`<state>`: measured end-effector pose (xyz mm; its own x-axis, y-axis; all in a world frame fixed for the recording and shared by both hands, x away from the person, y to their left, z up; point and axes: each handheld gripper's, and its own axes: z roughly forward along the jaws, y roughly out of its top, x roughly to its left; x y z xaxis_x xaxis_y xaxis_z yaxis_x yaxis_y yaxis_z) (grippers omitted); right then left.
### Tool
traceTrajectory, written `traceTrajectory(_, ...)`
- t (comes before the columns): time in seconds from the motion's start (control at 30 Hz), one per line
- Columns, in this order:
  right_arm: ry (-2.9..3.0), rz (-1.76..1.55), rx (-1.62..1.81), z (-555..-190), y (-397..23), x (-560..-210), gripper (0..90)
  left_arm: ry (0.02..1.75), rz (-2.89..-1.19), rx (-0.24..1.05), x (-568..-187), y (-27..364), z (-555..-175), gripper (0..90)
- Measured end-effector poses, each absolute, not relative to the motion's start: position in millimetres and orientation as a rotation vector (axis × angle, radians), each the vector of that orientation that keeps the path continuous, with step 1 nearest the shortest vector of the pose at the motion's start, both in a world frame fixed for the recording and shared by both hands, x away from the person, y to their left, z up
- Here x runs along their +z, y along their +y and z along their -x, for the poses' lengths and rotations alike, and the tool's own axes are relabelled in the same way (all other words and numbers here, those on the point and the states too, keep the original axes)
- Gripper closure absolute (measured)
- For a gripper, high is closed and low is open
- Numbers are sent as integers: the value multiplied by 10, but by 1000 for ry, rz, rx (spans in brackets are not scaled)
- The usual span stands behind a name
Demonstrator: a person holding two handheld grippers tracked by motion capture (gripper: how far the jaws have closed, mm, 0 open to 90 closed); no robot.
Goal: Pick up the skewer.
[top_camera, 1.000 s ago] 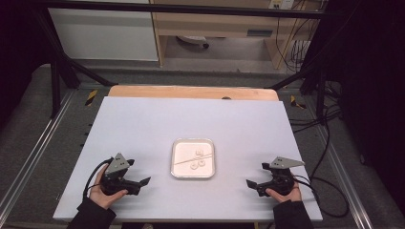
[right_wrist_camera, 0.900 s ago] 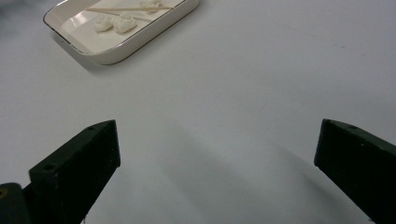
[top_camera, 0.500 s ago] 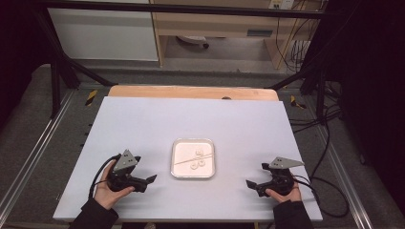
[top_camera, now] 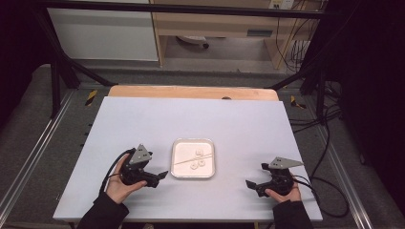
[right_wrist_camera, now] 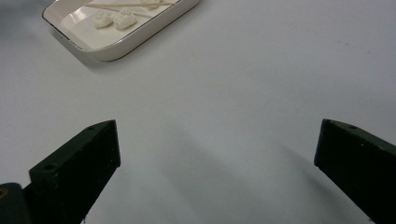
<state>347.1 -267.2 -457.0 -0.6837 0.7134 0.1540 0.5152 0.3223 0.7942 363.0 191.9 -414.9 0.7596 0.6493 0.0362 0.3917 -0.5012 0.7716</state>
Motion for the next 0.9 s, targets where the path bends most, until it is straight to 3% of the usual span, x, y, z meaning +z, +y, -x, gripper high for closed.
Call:
traceTrajectory(0.67,2362,-1118,1292,-3473,-2671,-4571,9,752,-2199,401,-4120,1471,-3859,142)
traceTrajectory(0.9,2362,-1116,1293,-3474,-2671,-4571,9,734,-2239,375,-4181,1286,-3975,243)
